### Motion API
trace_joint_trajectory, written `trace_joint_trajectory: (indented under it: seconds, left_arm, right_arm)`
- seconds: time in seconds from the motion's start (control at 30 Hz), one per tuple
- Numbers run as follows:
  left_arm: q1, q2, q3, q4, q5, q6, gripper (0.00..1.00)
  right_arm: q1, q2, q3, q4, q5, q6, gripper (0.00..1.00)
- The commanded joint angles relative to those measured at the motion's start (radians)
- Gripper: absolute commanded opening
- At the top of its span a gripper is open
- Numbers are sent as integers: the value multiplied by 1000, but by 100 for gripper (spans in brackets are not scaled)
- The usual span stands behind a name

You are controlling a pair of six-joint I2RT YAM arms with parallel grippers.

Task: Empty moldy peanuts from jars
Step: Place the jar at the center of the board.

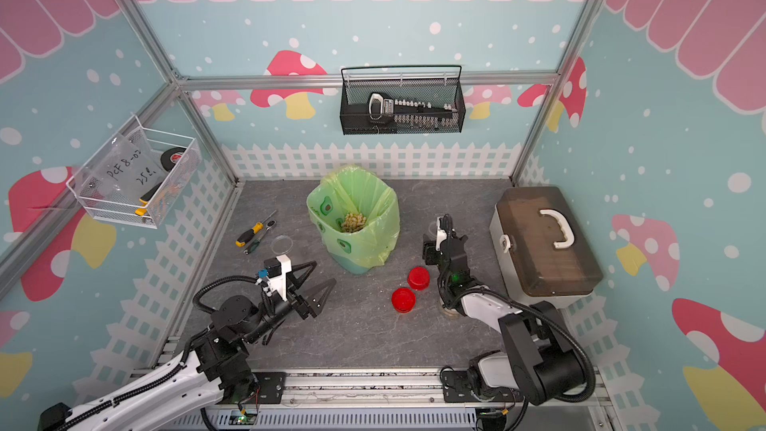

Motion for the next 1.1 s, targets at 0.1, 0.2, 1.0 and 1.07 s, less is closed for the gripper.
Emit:
trace_joint_trajectory:
  seconds: [0.1, 0.2, 1.0, 1.07]
  left_arm:
    - [0, -14, -14, -11, -22, -14, 88]
    - [0, -13, -14, -12, -21, -15, 88]
    - [0, -8, -14, -7, -18, -15, 88]
    - [0, -6, -14, -7, -16, -14, 88]
  right_arm:
    - [-45, 174, 27, 311, -4, 5, 62]
    - [-49, 232, 24, 383, -27, 7, 62]
    - [-50, 109, -15, 221, -63, 34, 92]
    - [-51, 34, -1, 113, -76, 47, 95]
